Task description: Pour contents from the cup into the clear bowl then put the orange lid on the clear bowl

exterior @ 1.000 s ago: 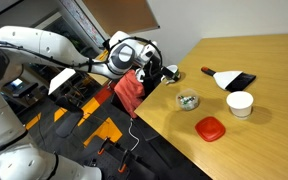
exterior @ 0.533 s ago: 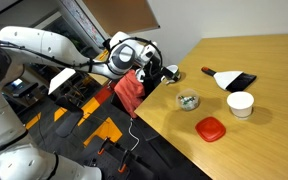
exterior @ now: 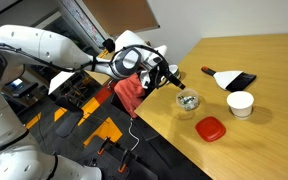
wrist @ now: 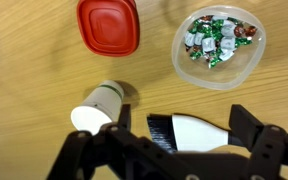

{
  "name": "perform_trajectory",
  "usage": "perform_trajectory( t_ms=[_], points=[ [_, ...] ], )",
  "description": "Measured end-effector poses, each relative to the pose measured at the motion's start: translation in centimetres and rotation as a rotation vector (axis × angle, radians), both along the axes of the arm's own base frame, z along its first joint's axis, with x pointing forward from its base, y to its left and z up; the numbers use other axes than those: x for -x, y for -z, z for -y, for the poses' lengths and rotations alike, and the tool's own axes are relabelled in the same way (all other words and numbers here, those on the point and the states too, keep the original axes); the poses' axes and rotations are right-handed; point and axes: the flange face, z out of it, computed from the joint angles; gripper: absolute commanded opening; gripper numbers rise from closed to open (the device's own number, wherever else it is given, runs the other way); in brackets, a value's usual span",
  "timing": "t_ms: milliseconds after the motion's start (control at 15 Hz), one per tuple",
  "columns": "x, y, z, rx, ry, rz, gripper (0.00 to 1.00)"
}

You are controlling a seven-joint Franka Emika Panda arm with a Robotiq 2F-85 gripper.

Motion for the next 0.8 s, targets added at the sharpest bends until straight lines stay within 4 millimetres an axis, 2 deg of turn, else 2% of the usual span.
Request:
perform_trajectory(
  t_ms=[400,800],
  points=[
    [3.9,1.6,5.3,-0.103,-0.024,0.011,1.00],
    [6.4,3.7,8.0,-0.225,-0.055,0.047,1.00]
  ],
)
